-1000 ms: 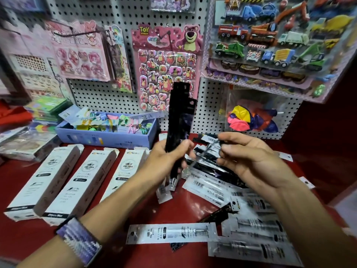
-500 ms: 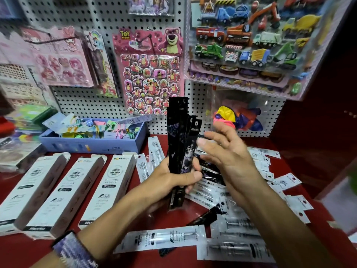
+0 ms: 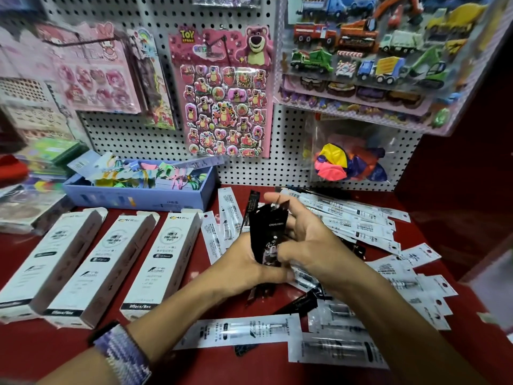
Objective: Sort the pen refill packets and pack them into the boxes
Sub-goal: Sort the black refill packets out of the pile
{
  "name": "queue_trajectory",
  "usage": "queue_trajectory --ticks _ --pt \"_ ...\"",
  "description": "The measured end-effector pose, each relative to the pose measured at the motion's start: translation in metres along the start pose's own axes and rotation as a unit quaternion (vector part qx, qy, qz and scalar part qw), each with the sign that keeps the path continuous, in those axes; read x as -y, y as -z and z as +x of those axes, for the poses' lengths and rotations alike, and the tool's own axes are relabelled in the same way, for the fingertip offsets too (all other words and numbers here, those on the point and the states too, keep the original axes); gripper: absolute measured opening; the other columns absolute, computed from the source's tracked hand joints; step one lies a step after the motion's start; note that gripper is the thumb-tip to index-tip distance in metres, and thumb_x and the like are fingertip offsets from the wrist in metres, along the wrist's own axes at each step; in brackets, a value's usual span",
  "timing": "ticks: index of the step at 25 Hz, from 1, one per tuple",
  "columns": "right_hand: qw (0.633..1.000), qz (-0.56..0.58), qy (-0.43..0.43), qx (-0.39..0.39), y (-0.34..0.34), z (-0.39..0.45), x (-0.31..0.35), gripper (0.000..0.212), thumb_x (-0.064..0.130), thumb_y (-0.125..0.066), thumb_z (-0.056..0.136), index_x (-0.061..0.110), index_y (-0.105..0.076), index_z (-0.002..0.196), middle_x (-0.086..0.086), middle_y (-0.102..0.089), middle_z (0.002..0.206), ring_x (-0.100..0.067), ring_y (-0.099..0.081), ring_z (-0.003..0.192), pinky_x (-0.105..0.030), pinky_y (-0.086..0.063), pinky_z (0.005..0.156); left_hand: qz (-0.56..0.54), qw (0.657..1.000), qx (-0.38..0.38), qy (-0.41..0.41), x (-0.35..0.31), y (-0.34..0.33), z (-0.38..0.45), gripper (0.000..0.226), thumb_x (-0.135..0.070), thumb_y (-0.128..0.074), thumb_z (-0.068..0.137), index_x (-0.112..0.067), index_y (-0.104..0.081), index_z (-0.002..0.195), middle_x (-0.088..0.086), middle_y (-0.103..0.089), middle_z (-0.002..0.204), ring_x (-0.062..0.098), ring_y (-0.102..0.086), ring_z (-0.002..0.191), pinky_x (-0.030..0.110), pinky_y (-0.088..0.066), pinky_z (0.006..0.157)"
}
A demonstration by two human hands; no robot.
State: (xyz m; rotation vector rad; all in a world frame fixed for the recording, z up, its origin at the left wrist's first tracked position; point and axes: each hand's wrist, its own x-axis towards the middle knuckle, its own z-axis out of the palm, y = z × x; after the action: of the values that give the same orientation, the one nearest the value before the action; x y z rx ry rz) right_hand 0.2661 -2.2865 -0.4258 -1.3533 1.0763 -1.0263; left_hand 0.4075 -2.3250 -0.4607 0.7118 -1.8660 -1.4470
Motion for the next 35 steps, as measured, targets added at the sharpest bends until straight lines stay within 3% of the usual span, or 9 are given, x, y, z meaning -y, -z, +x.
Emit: queue_trajectory --ticks 3,7,12,15,20,24,27,31,35 --pt "0.999 0.030 -0.013 0.005 0.000 0.003 -0.003 0.067 -0.021 -0.043 0.068 0.021 -0.057 0.119 0.005 -0.068 0.086 -0.011 -0.060 0.080 -0.026 -0.046 0.058 -0.010 0.999 -0.038 0.025 0.003 0.004 0.002 0.030 0.016 -0.076 0.069 -0.009 -0.070 0.085 -0.005 -0.071 0.075 0.006 -0.065 0.071 0.020 -0.051 0.067" --pt "1.000 -0.005 -0.025 -0.001 -0.001 0.004 -0.006 0.054 -0.020 -0.046 0.079 0.016 -0.058 0.117 -0.015 -0.067 0.119 -0.032 -0.058 0.084 -0.052 -0.046 0.068 0.056 0.997 0.026 0.047 0.015 0.007 0.000 0.017 0.006 -0.081 0.069 -0.001 -0.067 0.075 0.005 -0.067 0.073 0.012 -0.063 0.069 0.027 -0.052 0.069" --pt "0.999 0.041 0.002 0.013 0.003 0.006 -0.009 0.045 -0.014 -0.051 0.091 0.013 -0.054 0.126 -0.019 -0.068 0.113 -0.033 -0.065 0.101 -0.050 -0.052 0.089 0.006 0.998 -0.020 0.053 0.014 0.010 0.002 0.022 0.002 -0.083 0.070 0.004 -0.066 0.084 0.011 -0.064 0.072 0.017 -0.059 0.067 0.031 -0.049 0.066" --pt "0.996 0.075 0.038 -0.040 0.004 0.009 -0.006 0.026 -0.004 -0.055 0.094 0.007 -0.059 0.116 -0.023 -0.068 0.110 -0.028 -0.069 0.090 -0.041 -0.058 0.077 -0.057 0.995 -0.032 0.073 0.001 0.009 0.002 0.018 -0.004 -0.082 0.070 -0.010 -0.066 0.076 0.006 -0.066 0.067 0.018 -0.060 0.057 0.025 -0.051 0.053" --pt "0.972 0.198 0.079 -0.098 0.016 0.007 0.004 0.037 0.005 -0.063 0.084 0.004 -0.059 0.121 -0.015 -0.072 0.108 -0.024 -0.070 0.095 -0.033 -0.059 0.086 -0.042 0.986 0.055 0.152 -0.014 0.012 -0.003 0.020 -0.005 -0.078 0.077 -0.012 -0.062 0.085 0.010 -0.066 0.070 0.018 -0.062 0.053 0.023 -0.049 0.043" --pt "0.985 0.151 0.066 -0.051 0.010 0.006 0.006 0.033 0.007 -0.061 0.085 0.003 -0.059 0.117 -0.015 -0.071 0.104 -0.023 -0.069 0.090 -0.036 -0.060 0.083 -0.111 0.980 0.048 0.160 -0.019 0.006 -0.008 0.015 -0.009 -0.080 0.074 -0.016 -0.068 0.080 0.007 -0.065 0.068 0.022 -0.059 0.060 0.020 -0.044 0.040" --pt "0.996 0.064 0.044 -0.036 0.005 0.002 0.006 0.025 0.005 -0.054 0.096 0.013 -0.058 0.119 0.001 -0.074 0.102 -0.008 -0.070 0.086 -0.019 -0.055 0.070 -0.109 0.973 0.065 0.191 -0.016 0.003 -0.009 0.015 -0.006 -0.074 0.081 -0.014 -0.062 0.078 0.000 -0.054 0.059 0.011 -0.045 0.051 0.018 -0.030 0.038" --pt "1.000 0.015 0.000 -0.010 0.008 -0.004 0.012 0.022 0.011 -0.052 0.099 0.015 -0.058 0.119 0.006 -0.076 0.104 -0.010 -0.071 0.095 -0.019 -0.054 0.074 -0.067 0.958 0.151 0.234 -0.021 0.009 -0.010 0.019 -0.009 -0.069 0.087 -0.014 -0.058 0.073 0.001 -0.058 0.057 0.010 -0.053 0.048 0.017 -0.030 0.037" --pt "0.998 0.022 0.004 -0.062 0.006 -0.001 0.008 0.018 0.007 -0.057 0.096 0.007 -0.058 0.114 -0.011 -0.074 0.106 -0.027 -0.071 0.098 -0.039 -0.059 0.083 0.064 0.966 0.098 0.232 -0.021 0.010 -0.005 0.022 -0.013 -0.078 0.080 -0.007 -0.061 0.093 0.000 -0.063 0.059 0.014 -0.059 0.050 0.023 -0.045 0.046"
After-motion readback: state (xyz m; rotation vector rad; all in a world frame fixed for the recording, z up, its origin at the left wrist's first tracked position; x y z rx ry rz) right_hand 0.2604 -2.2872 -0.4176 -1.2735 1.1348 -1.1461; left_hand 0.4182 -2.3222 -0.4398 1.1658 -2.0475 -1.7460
